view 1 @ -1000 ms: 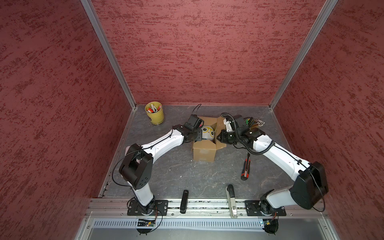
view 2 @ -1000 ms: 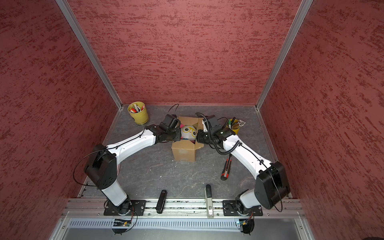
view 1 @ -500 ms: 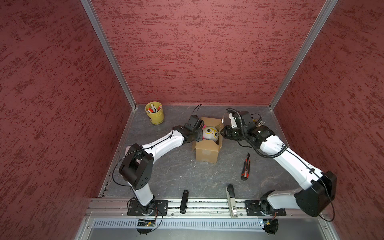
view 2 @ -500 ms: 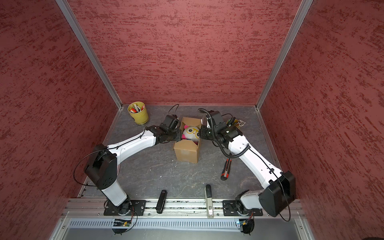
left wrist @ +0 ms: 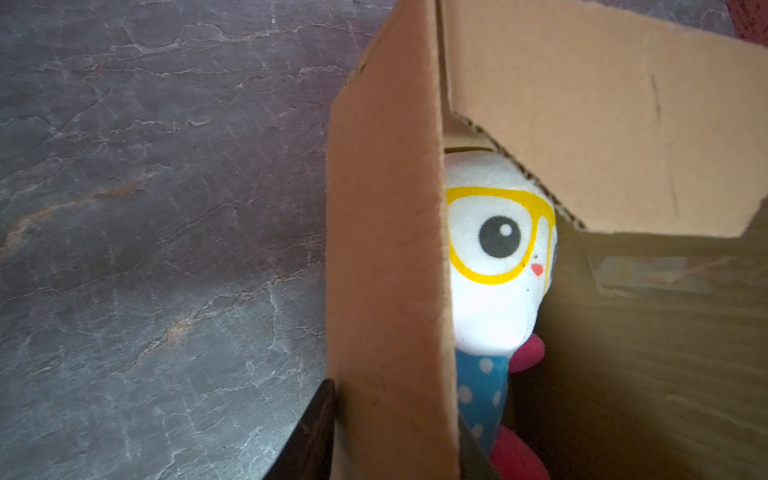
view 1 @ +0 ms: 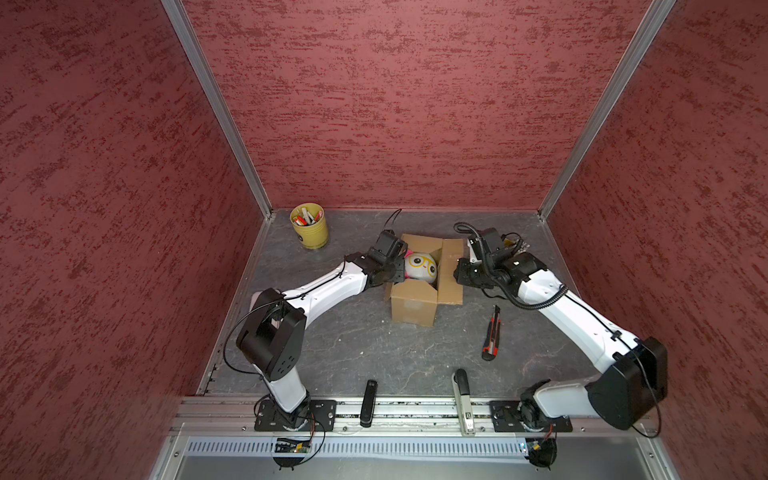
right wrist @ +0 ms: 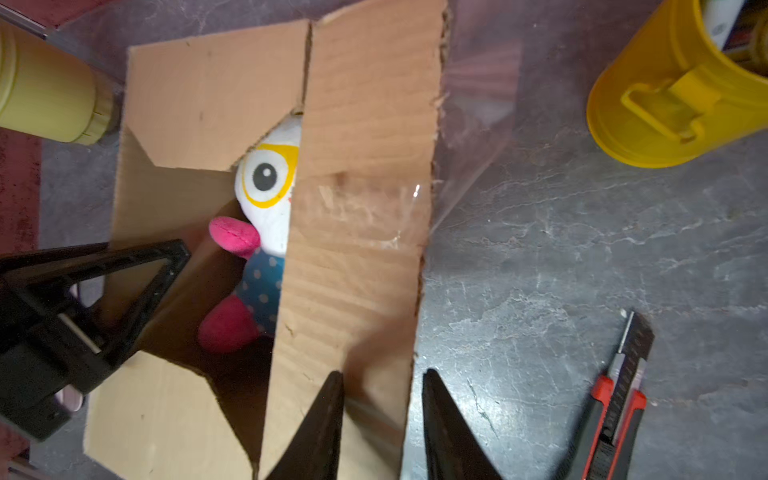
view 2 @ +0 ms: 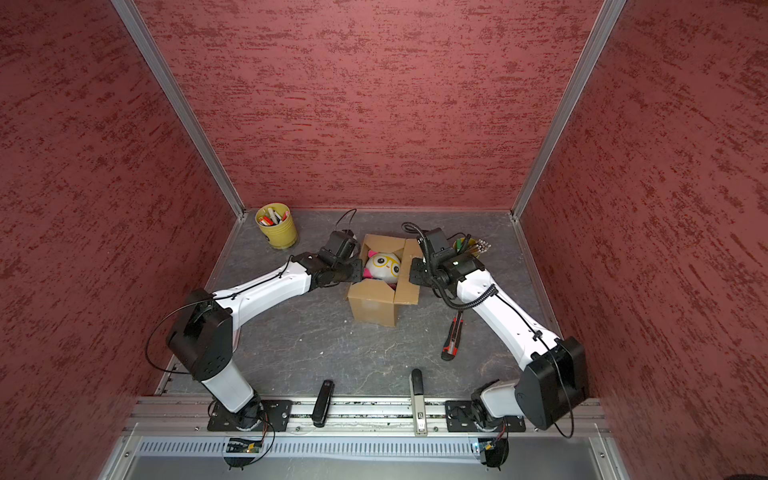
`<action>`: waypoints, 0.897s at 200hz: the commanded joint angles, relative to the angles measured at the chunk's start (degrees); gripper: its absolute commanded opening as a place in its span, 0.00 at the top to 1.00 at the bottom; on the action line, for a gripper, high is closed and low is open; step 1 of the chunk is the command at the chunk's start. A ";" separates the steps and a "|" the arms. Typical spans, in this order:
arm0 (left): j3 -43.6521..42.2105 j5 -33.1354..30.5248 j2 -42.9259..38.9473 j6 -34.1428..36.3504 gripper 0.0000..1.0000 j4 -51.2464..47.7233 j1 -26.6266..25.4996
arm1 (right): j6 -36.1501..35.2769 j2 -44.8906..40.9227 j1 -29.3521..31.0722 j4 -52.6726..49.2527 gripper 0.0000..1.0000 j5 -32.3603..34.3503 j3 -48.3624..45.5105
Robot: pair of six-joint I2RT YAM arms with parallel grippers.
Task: Unpack the express box
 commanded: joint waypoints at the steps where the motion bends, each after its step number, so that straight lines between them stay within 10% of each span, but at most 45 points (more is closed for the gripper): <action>1: -2.75 1.27 -0.91 -1.64 0.63 -0.93 -0.05 | -0.78 3.29 -0.29 2.58 0.67 -0.93 -0.81; 98: -14.20 4.11 -12.27 -15.53 0.52 5.54 -3.55 | -3.74 15.67 -0.29 15.47 0.68 -14.18 3.74; 179: -15.00 -4.91 -26.62 -17.72 0.21 -2.49 -4.04 | -3.72 6.07 -0.29 2.67 0.65 -1.47 6.17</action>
